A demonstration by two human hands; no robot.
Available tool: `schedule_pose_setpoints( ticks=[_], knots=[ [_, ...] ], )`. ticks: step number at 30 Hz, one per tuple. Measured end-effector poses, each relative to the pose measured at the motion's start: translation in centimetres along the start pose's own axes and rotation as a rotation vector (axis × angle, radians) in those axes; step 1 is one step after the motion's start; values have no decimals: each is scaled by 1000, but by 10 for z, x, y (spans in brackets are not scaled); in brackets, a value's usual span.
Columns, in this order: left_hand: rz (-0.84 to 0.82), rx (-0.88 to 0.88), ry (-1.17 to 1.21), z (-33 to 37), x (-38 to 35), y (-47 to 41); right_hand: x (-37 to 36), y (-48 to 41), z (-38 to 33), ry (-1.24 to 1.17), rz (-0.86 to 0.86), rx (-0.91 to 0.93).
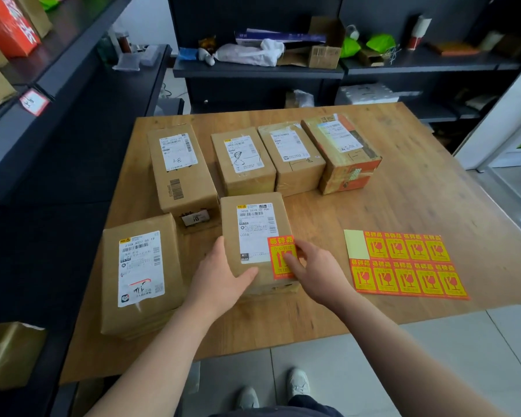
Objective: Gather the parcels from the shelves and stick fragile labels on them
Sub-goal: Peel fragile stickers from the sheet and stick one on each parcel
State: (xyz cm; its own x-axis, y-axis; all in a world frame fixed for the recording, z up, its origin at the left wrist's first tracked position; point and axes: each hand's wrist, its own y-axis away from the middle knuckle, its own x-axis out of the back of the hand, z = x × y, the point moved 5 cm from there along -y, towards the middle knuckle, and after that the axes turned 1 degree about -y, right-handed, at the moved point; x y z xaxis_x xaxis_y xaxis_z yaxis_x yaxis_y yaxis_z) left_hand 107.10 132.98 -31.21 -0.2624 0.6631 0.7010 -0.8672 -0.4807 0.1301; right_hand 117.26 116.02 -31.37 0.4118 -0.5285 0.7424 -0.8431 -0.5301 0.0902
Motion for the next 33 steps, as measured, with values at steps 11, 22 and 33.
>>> schedule_pose_setpoints(
  ticks=[11,22,33],
  knots=[
    [132,-266,137,140,24,-39,146,-6,-9,-38,378,31],
    [102,-338,112,279,-61,-147,273,-101,87,-79,411,11],
    [75,-151,136,375,-190,-289,370,-251,227,5,242,-23]
  ],
)
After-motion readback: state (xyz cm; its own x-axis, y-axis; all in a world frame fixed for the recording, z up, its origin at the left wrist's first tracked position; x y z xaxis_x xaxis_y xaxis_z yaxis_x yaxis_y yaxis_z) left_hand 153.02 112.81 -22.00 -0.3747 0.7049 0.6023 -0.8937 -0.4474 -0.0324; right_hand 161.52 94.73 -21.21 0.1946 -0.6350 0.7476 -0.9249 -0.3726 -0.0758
